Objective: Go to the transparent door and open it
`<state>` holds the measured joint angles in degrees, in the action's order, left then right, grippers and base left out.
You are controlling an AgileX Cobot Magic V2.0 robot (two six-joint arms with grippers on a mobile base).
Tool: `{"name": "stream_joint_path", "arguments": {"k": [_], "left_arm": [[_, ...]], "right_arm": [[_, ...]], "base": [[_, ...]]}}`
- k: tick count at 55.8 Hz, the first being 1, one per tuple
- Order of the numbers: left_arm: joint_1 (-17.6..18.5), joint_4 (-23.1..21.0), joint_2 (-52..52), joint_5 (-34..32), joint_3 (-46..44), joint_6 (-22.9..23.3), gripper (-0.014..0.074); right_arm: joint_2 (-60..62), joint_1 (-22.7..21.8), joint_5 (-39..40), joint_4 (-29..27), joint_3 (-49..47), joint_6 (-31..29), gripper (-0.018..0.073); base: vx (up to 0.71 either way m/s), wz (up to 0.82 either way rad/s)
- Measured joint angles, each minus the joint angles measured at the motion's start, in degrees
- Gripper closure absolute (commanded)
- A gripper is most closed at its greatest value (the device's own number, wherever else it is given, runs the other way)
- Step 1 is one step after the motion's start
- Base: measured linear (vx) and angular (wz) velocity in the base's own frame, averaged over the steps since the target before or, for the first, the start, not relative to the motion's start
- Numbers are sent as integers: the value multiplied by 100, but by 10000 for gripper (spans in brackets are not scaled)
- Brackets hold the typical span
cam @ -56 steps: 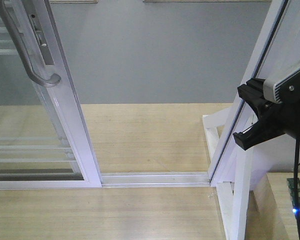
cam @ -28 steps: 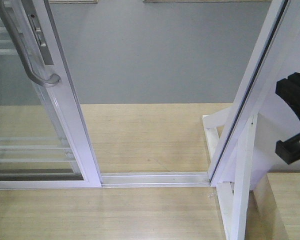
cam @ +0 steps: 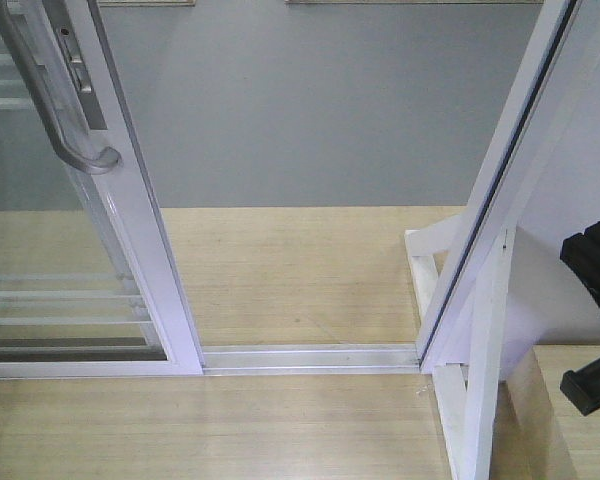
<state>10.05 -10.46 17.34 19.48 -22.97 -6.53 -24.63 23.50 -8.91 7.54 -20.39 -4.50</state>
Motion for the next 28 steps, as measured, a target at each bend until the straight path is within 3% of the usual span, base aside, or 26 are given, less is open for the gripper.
{"name": "stream_joint_path", "arguments": {"k": [28], "left_arm": [[0,-10,0,-154,0,29,596]], "right_arm": [[0,0,54,0,6,-1,565]], "base": [[0,0]]}}
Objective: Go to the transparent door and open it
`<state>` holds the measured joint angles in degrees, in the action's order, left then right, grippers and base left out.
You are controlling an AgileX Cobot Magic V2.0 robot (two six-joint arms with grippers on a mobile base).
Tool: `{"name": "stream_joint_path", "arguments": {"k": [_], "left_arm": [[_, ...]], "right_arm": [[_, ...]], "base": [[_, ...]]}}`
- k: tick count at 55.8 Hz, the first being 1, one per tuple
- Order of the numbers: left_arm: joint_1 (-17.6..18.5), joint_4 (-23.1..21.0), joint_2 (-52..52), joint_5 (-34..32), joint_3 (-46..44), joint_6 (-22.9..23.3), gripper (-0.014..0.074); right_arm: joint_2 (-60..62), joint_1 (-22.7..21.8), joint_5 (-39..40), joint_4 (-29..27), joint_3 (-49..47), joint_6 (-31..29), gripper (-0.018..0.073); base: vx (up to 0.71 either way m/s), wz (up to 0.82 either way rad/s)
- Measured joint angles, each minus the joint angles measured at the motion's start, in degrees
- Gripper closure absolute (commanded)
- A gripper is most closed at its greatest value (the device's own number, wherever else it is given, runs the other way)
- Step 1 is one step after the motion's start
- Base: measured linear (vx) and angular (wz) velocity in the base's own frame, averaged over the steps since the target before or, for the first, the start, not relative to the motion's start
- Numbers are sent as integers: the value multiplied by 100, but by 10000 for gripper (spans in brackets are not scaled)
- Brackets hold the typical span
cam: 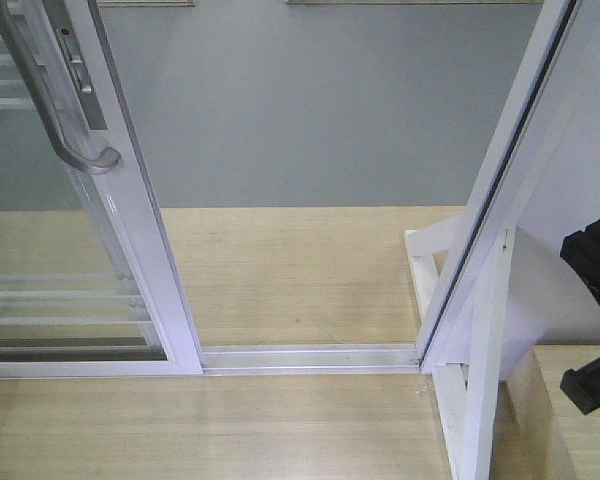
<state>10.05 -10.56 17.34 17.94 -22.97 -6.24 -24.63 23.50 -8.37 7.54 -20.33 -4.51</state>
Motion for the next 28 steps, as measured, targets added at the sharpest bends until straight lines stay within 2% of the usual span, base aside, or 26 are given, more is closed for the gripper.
{"name": "stream_joint_path", "arguments": {"k": [18,28], "left_arm": [[0,11,0,0,0,6,596],[0,331,-158,-116,209,-34,596]], "right_arm": [[0,0,1,0,0,-5,565],[0,0,1,0,0,-5,565]], "base": [[0,0],[0,0]]}}
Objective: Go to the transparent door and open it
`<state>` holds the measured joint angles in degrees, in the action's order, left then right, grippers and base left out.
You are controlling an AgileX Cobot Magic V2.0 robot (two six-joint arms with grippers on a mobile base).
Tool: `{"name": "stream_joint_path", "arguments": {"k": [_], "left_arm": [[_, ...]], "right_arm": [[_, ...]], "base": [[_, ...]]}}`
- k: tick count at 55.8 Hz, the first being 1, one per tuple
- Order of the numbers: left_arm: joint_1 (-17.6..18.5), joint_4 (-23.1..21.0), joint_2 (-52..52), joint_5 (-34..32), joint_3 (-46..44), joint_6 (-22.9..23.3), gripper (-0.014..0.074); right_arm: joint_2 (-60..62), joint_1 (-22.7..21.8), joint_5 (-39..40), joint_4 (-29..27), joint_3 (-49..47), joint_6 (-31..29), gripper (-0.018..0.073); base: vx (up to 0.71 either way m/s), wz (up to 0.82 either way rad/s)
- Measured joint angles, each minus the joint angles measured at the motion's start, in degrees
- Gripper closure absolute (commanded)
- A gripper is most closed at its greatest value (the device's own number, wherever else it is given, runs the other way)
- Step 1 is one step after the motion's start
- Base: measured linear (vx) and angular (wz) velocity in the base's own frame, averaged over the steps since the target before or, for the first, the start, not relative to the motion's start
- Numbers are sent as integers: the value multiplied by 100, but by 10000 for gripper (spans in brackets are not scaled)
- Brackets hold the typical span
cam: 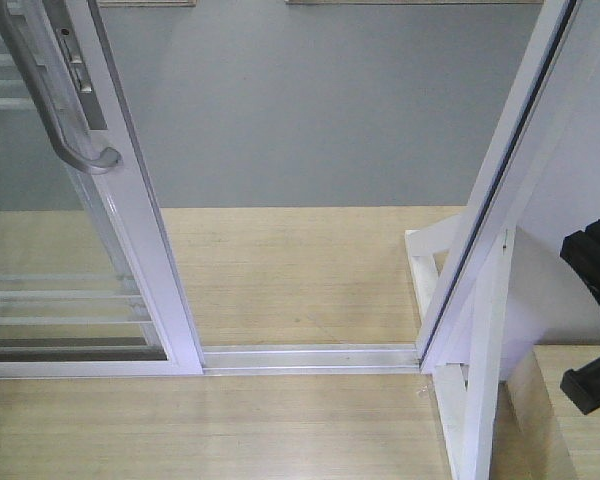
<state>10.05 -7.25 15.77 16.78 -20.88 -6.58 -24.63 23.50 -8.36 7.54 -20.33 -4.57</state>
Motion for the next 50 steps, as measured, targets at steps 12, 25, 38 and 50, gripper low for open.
{"name": "stream_joint_path", "arguments": {"k": [12,25,38,50], "left_arm": [[-95,72,-843,-465,1100,-7,596],[-102,87,-1617,-964,2232,-1,596],[-160,94,-1641,-917,2240,17,596],[-160,94,-1641,-917,2240,17,596]], "right_arm": [[0,0,0,0,0,0,565],[0,0,5,-5,0,0,565],[0,0,5,-10,6,0,565],[0,0,5,-10,6,0,565]], "base": [[0,0],[0,0],[0,0],[0,0]]}}
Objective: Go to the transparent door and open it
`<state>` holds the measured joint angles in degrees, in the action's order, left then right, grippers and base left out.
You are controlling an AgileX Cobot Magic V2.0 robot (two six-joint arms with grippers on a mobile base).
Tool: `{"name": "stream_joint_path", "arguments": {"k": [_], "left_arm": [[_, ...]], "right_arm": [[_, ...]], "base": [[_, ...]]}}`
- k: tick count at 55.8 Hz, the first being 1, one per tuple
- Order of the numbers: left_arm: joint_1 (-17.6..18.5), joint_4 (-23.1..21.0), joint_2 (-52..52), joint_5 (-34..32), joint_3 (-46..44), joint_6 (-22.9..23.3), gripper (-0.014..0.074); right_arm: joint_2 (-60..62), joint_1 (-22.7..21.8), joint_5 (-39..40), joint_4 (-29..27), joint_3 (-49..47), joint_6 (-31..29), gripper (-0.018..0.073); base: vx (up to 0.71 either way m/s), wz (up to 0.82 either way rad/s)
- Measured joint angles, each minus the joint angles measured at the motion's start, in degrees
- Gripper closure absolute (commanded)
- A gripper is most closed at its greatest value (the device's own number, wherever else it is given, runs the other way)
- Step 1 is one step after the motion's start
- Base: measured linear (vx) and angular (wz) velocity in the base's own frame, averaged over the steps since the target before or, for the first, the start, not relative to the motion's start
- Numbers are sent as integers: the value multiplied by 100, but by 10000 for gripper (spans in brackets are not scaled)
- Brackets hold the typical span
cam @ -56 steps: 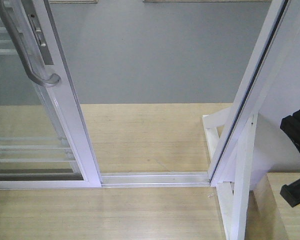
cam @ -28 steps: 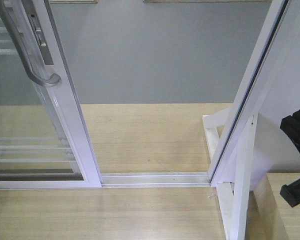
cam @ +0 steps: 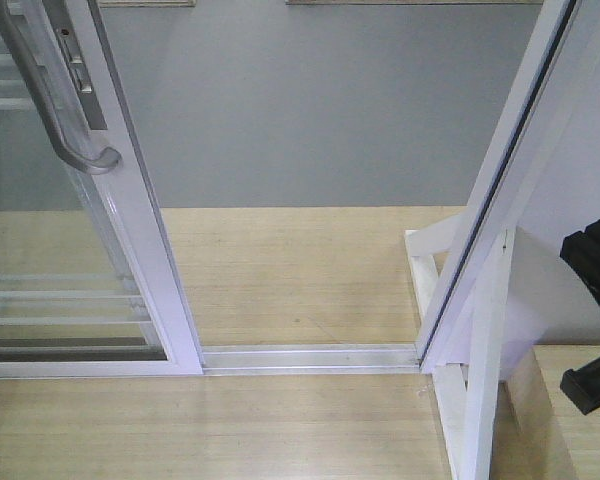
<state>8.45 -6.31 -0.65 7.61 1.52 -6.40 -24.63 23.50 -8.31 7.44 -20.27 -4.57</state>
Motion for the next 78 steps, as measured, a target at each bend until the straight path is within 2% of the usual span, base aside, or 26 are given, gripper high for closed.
{"name": "stream_joint_path", "arguments": {"k": [53,60,69,78], "left_arm": [[0,0,0,38,0,4,596],[0,0,0,38,0,4,596],[0,0,0,38,0,4,596],[0,0,0,42,0,4,596]], "right_arm": [[41,0,29,-11,75,30,565],[363,0,127,-24,622,201,565],[1194,0,368,-24,1913,498,565],[2087,-65,-12,-28,2200,779,565]], "base": [[0,0],[0,0],[0,0],[0,0]]}}
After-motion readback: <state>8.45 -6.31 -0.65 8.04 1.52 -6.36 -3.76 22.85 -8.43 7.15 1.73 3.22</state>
